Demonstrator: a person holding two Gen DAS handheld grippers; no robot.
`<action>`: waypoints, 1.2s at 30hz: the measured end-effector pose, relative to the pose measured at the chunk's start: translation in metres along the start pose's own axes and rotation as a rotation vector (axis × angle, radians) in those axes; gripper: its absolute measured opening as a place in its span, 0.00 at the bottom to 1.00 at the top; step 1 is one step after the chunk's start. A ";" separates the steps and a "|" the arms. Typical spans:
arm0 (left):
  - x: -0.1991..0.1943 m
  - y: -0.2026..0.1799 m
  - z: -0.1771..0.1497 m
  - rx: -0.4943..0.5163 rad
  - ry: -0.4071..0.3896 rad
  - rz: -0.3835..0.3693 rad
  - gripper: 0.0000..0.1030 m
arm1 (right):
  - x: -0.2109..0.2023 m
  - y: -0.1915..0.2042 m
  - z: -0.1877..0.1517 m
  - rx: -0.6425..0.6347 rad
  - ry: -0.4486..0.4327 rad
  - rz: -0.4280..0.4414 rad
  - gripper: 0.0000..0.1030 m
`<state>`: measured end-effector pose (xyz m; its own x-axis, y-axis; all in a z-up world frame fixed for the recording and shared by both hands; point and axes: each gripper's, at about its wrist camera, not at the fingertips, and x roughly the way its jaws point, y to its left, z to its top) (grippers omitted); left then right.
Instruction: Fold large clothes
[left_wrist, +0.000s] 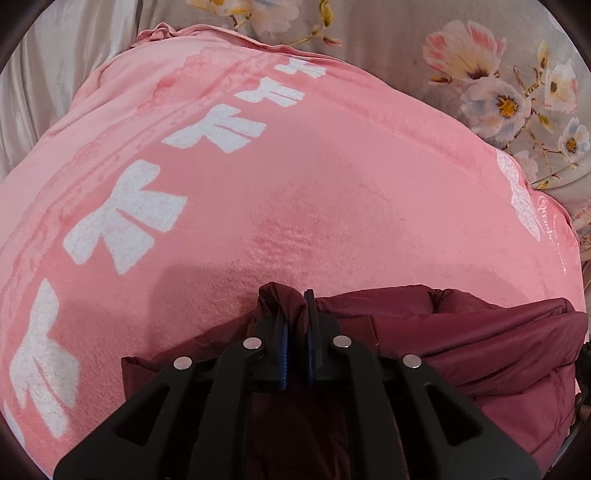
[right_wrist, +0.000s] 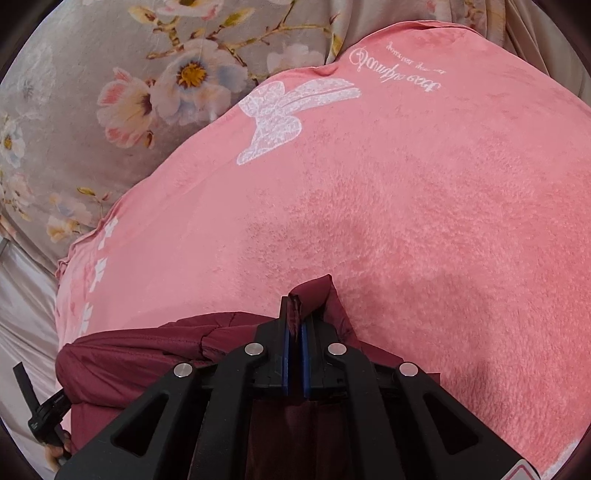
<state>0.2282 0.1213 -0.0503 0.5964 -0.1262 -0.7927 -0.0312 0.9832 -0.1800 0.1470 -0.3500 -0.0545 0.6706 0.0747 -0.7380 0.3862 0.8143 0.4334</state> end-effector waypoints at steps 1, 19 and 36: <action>0.001 -0.001 -0.002 0.004 -0.009 0.003 0.08 | 0.001 0.001 -0.002 -0.005 -0.002 -0.006 0.03; -0.149 0.006 0.017 -0.016 -0.362 -0.017 0.84 | -0.121 0.028 0.004 -0.049 -0.219 0.120 0.53; -0.037 -0.163 -0.034 0.345 -0.017 -0.108 0.70 | -0.004 0.167 -0.063 -0.499 0.085 0.034 0.26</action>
<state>0.1845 -0.0386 -0.0115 0.5948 -0.2328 -0.7694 0.3038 0.9513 -0.0529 0.1688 -0.1784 -0.0115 0.6158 0.1354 -0.7762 0.0017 0.9849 0.1732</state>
